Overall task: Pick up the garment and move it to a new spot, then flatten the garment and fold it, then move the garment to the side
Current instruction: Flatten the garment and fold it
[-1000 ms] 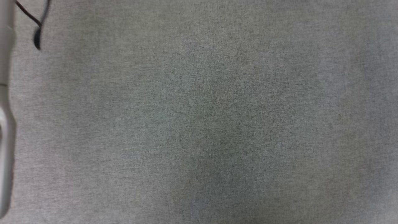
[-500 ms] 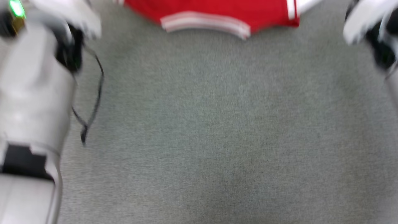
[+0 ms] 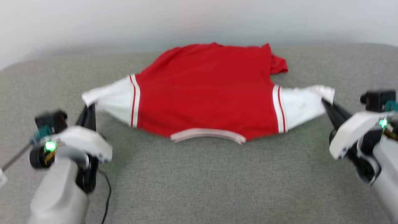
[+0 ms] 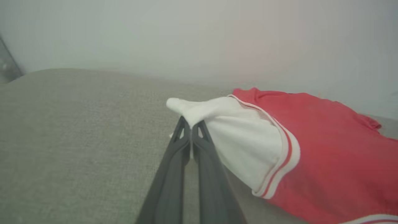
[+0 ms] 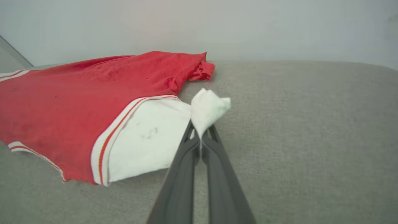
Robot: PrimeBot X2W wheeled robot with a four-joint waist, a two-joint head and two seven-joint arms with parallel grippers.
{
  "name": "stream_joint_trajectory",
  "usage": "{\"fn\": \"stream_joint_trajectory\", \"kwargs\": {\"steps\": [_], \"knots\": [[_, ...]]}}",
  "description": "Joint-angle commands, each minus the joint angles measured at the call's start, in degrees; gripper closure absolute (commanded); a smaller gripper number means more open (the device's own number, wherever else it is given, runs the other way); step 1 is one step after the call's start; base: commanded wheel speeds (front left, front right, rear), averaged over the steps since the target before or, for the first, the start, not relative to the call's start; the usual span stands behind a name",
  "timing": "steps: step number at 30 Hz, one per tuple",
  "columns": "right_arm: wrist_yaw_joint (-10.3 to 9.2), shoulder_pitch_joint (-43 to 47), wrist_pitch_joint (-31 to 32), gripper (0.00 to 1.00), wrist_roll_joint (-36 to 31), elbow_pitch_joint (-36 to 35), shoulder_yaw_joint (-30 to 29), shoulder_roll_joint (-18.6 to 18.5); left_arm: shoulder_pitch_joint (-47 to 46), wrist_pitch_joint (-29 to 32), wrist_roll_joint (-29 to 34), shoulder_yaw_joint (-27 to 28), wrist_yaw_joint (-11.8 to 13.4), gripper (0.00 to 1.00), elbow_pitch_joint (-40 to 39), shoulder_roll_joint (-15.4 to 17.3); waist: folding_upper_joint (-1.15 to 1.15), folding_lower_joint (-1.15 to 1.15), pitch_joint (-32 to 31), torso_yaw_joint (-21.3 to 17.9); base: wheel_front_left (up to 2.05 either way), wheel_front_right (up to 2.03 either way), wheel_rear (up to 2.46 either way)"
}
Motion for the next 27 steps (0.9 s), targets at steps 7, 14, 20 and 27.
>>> {"fn": "stream_joint_trajectory", "kwargs": {"steps": [7, 14, 20, 27], "knots": [[-0.03, 16.2, 0.27, 1.0, -0.93, -6.55, -5.28, -0.91, 19.23, 0.65, -0.05, 0.8, 4.52, 1.0, -11.23, 1.8, 0.0, 0.01, -7.19, -0.74, 0.0, 0.0, 0.0], [-0.03, 31.44, 4.5, 1.0, -6.3, -15.18, -15.37, 0.67, 34.13, 5.91, -1.11, 1.6, 10.23, 1.0, -27.55, 4.07, 0.0, 0.01, -9.71, -0.5, 0.0, 0.0, 0.0], [-0.03, 45.61, 13.96, 1.0, -13.65, -26.79, -27.69, 5.45, 45.12, 11.58, -1.45, 1.97, 15.85, 1.0, -40.47, 5.87, 0.0, 0.01, -10.02, 0.41, 0.0, 0.0, 0.0], [-0.02, 55.87, 25.66, 0.75, -20.37, -38.0, -36.85, 12.79, 50.12, 13.87, -1.74, 1.88, 18.65, 1.0, -47.6, 5.85, 0.0, 0.01, -8.45, 1.94, 0.0, 0.0, 0.0]]}}
